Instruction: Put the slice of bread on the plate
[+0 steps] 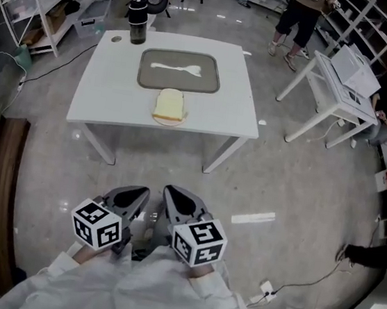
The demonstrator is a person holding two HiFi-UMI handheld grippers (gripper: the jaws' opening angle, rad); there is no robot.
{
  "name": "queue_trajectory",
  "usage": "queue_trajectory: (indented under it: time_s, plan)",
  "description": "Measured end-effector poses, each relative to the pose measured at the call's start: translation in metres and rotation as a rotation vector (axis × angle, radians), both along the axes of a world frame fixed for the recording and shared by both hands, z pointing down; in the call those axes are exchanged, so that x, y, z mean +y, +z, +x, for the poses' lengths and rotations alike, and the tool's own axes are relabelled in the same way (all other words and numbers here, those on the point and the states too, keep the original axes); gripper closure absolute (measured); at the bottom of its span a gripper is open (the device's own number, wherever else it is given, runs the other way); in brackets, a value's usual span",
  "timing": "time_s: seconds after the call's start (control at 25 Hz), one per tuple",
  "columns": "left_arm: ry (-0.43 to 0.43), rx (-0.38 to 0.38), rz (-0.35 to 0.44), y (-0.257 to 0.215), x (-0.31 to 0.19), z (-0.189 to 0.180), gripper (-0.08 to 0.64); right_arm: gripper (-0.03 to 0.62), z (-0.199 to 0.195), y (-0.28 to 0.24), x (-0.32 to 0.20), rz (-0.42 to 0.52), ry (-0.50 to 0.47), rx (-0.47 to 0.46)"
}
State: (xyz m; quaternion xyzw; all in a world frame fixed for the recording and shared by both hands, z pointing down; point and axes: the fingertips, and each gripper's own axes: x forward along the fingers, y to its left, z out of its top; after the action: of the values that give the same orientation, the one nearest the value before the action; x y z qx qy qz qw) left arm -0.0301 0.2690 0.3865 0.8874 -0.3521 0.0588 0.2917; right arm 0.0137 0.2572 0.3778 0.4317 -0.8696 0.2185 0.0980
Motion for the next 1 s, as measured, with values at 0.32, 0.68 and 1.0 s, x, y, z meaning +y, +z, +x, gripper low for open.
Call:
queue_trajectory:
  time_s: [0.32,0.68,1.0]
  plan:
    - [-0.018,-0.004,-0.008,0.001,-0.048,-0.005,0.551,0.580,-0.001,0.004,-0.053,-0.014,-0.008,0.004]
    - [-0.063,-0.023,-0.015,-0.001,-0.137,-0.001,0.551,0.579,0.004,0.003,-0.144,-0.021,-0.052,0.008]
    - [-0.098,-0.026,-0.020,-0.005,-0.217,0.013,0.551,0.580,0.018,-0.001,-0.228,-0.022,-0.094,0.007]
